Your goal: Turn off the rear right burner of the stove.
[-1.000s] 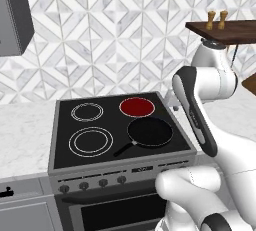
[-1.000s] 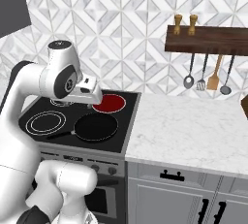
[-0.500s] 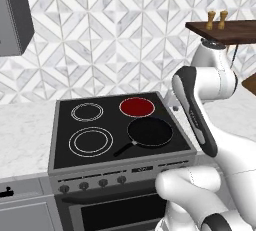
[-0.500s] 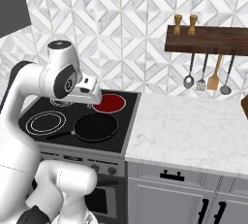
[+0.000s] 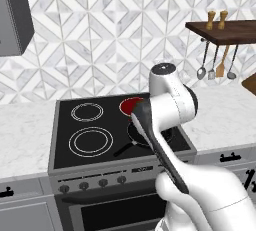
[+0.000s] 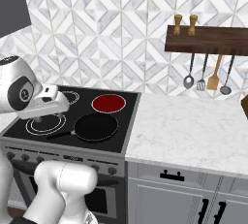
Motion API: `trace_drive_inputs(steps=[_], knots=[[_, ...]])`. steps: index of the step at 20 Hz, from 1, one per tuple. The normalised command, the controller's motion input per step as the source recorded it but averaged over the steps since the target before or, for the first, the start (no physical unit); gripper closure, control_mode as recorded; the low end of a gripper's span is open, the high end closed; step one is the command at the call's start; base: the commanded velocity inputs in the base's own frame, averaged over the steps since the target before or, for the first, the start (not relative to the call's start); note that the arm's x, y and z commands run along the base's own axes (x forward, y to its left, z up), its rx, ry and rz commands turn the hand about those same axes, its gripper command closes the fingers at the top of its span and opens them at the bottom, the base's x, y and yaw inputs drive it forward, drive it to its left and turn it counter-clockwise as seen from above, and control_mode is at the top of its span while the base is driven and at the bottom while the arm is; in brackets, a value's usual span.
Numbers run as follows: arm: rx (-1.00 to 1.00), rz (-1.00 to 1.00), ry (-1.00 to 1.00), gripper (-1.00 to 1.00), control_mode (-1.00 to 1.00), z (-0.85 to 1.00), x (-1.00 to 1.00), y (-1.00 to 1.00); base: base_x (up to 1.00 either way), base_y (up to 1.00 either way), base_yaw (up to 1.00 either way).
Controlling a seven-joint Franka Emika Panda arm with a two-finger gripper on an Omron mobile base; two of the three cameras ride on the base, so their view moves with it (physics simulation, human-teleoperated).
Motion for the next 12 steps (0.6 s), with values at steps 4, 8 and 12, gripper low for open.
trace_drive_inputs(steps=[4,8,12], knots=[[-0.15,0.12,-0.09,-1.00,-1.00,-0.94,-0.61,1.00,0.00,0.00,0.00],[0.01,0.11,-0.09,-1.00,-1.00,-1.00,-0.24,1.00,0.00,0.00,0.00],[0.01,0.08,-0.17,-1.00,-1.00,-1.00,0.02,1.00,0.00,0.00,0.00]])
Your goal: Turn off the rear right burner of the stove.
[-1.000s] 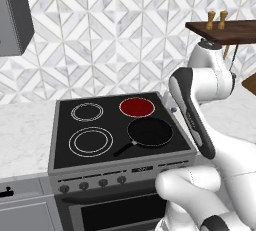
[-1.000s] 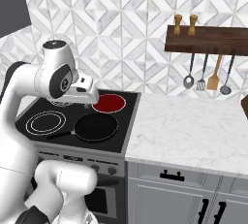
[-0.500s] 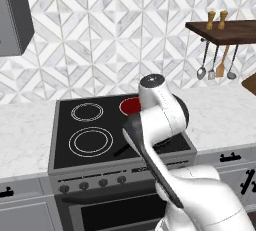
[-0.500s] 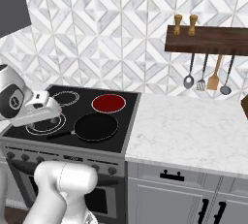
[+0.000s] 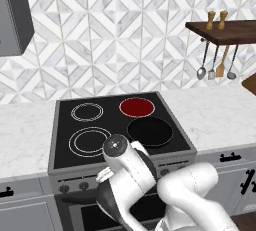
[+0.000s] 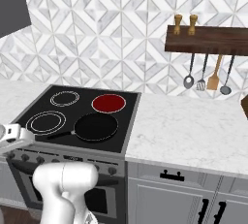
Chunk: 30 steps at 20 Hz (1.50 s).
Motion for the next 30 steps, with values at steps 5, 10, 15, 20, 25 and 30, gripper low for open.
trace_drive_inputs(steps=[5,10,15,20,25,30], knots=[[0.01,0.09,-0.26,-1.00,-1.00,-1.00,0.08,1.00,0.00,0.00,0.00],[0.02,0.02,-0.44,-1.00,-1.00,-0.97,0.11,0.86,0.00,0.00,0.00],[0.23,0.00,-0.55,-1.00,-1.00,-0.74,0.04,0.13,0.00,0.00,0.00],[0.34,0.00,-0.34,-1.00,-1.00,-0.32,0.05,-0.16,0.00,0.00,0.00],[0.08,0.01,-0.04,-1.00,-1.00,-0.10,0.18,-0.05,0.00,0.00,0.00],[0.01,-0.01,-0.02,-1.00,-1.00,0.00,0.19,0.00,0.00,0.00,0.00]])
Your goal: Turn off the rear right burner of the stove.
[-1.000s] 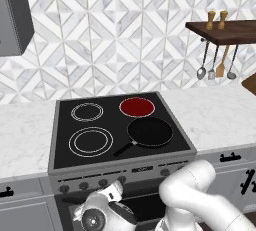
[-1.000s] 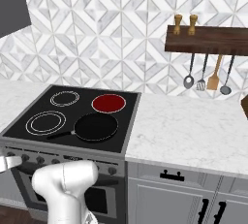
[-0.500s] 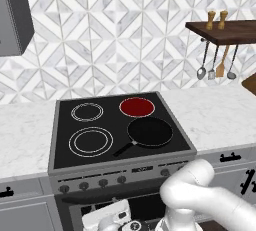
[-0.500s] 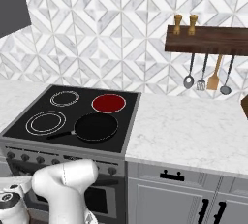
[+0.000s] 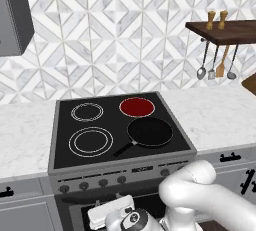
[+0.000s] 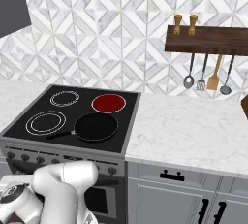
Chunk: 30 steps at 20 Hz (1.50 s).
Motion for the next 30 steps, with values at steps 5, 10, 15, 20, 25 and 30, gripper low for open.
trace_drive_inputs(steps=[5,10,15,20,25,30], knots=[[0.12,-0.02,-0.14,-1.00,-1.00,-0.05,0.31,0.05,0.00,0.00,0.00],[0.17,-0.04,-0.12,-1.00,-1.00,-0.16,0.27,0.02,0.00,0.00,0.00],[0.41,-0.08,-0.16,-1.00,-1.00,-0.33,0.04,-0.05,0.00,0.00,0.00],[0.44,-0.09,-0.14,-1.00,-1.00,-0.50,0.00,-0.04,0.00,0.00,0.00],[0.41,-0.04,-0.01,-1.00,-1.00,-0.34,0.00,-0.45,0.00,0.00,0.00],[0.04,0.00,0.00,-1.00,-1.00,-0.08,0.01,-0.15,0.00,0.00,0.00]])
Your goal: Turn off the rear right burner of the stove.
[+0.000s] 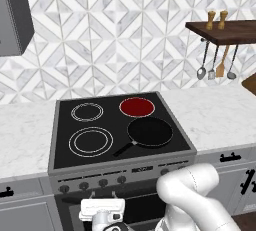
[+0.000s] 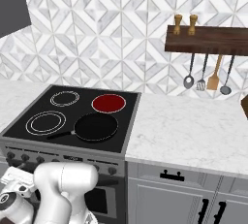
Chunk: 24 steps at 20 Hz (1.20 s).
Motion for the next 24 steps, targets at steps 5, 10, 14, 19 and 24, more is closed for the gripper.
trace_drive_inputs(steps=[5,10,14,19,24], knots=[[0.00,0.00,0.00,-1.00,-1.00,0.00,0.12,-0.33,0.00,0.00,0.00],[0.01,0.00,0.00,-1.00,-1.00,0.00,0.28,-0.36,0.00,0.00,0.00],[0.00,0.01,0.00,-1.00,-1.00,-0.01,0.17,-0.07,0.00,0.00,0.00],[0.00,0.07,0.00,-1.00,-1.00,-0.13,0.02,0.10,0.00,0.00,0.00],[0.00,0.05,0.00,-1.00,-1.00,-0.08,0.01,0.23,0.00,0.00,0.00]])
